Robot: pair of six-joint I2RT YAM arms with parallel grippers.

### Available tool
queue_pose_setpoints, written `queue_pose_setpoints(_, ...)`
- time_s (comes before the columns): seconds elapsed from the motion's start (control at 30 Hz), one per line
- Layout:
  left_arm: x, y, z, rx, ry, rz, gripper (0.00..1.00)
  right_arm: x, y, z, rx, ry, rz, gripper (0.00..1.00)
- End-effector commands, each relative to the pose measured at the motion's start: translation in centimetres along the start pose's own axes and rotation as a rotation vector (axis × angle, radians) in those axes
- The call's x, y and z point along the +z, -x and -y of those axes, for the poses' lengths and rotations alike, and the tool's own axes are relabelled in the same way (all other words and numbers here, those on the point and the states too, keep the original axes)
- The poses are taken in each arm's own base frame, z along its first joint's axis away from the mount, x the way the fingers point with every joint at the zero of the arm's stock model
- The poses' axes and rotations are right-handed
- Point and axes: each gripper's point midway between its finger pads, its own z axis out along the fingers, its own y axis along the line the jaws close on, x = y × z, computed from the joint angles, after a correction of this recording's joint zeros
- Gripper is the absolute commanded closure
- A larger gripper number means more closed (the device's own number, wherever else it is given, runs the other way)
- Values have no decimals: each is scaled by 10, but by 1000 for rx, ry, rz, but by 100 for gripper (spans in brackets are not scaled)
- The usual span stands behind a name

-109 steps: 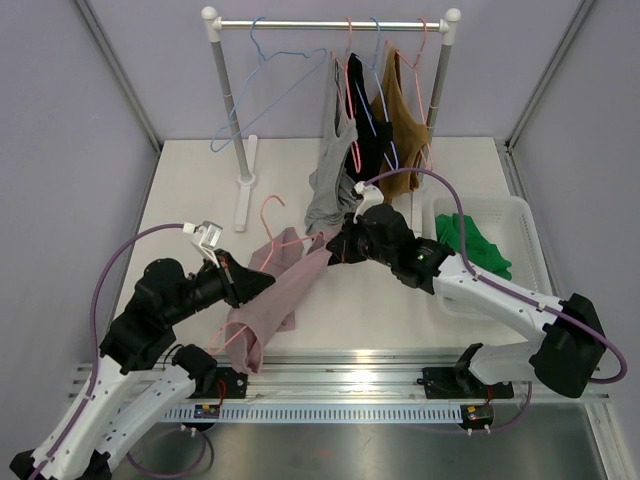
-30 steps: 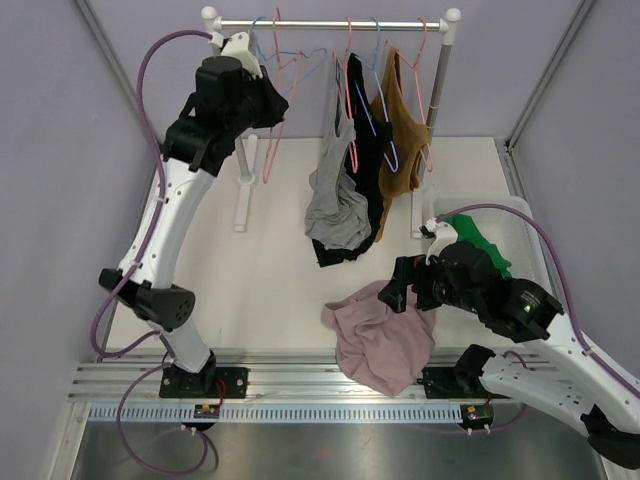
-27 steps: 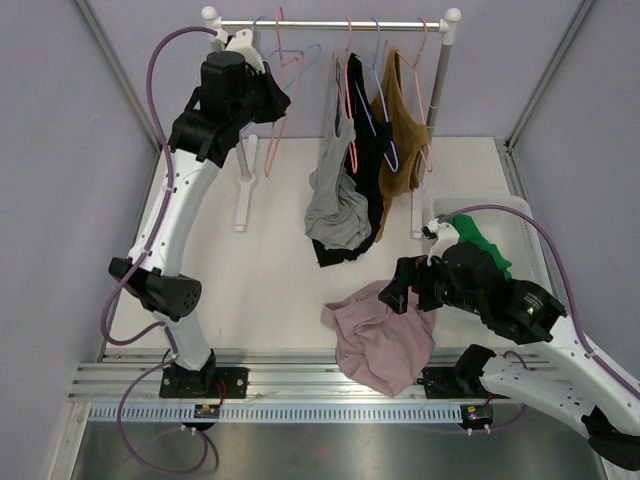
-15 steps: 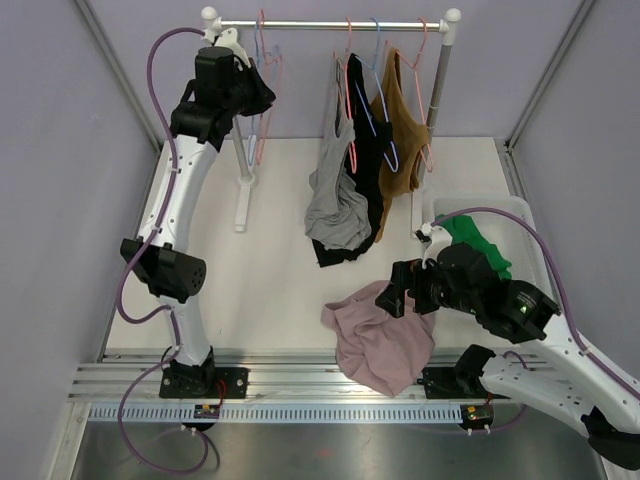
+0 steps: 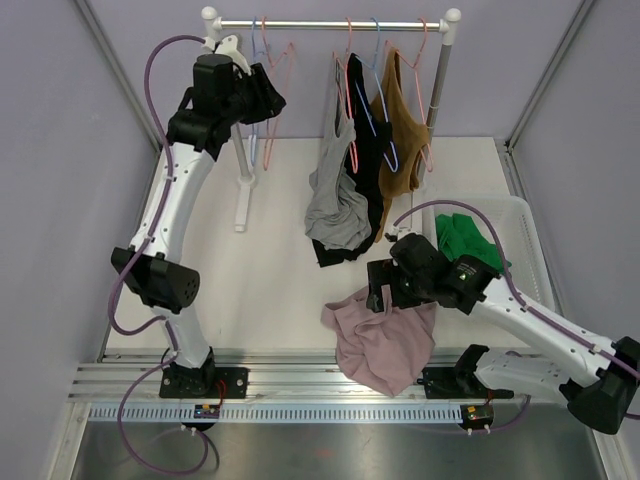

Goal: Remove the tank top from the hanger

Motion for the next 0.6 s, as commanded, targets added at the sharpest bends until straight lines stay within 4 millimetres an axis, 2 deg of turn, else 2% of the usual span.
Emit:
queue_pose_setpoints(0.0,-54,42,39,23,-128,124,46,9,-7,11,10,-88,-20,0)
queue_pose_setpoints(0.13,-87,44,59,28,-220,142,27,28,-25,8,-5,-140,-72,1)
queue_pose_setpoints(0.17,-102,45,64,30,-241,155,25,33,-26,5,-5,-139,-75,0)
queue_pose_setpoints(0.23,-117,42,70,29,-273,160,21,48,-37,3,-12,-155,-111,1)
queue_pose_setpoints(0.27,-125,41,73,29,-283,166,19,54,-39,-4,-13,-140,-110,0)
queue_pose_setpoints(0.3,-139,39,74,29,-285,177,18,65,-49,0,-24,-172,-136,1)
queue_pose_setpoints(0.37,-152,35,74,38,-276,181,5,79,-55,-2,-17,-186,-142,0)
queue_pose_setpoints(0.4,-166,33,74,45,-273,193,1,90,-65,4,-25,-218,-175,1)
queue_pose_setpoints(0.47,-180,26,71,51,-259,201,1,103,-70,1,-19,-209,-182,0)
queue_pose_setpoints(0.5,-198,29,73,60,-261,232,1,112,-80,5,-28,-228,-214,1)
queue_pose_setpoints(0.53,-198,18,65,56,-234,218,1,117,-83,6,-30,-233,-220,1)
queue_pose_setpoints(0.57,-205,15,63,59,-228,226,1,127,-87,6,-33,-235,-231,1)
